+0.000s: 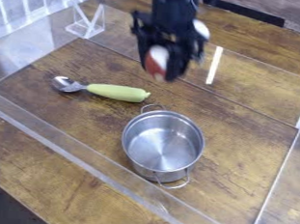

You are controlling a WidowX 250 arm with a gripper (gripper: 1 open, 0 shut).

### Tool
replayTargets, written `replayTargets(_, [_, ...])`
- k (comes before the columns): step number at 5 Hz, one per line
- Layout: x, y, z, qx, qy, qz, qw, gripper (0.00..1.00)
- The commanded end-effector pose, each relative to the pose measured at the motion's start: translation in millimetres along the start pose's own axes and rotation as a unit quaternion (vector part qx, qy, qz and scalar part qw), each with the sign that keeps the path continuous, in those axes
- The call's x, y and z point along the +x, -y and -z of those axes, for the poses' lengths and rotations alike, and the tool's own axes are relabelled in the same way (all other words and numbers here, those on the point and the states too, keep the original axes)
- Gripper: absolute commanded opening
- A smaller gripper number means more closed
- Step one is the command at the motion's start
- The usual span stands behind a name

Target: Remove the mushroom from the silver pot and put it on the table

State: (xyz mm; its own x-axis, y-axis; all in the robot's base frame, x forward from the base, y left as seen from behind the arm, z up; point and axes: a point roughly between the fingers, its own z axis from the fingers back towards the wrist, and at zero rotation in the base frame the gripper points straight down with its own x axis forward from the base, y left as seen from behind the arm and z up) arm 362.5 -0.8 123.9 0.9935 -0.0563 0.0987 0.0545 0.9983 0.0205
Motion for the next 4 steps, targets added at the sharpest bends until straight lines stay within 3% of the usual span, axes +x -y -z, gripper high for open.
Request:
replayTargets(1, [7.6,-32,-15.9,0.008,0.033,-0.023,0.9991,0.0])
replayTargets(4, [14.0,-53,24.8,0.009,0.009,-0.047,0.9988,0.0])
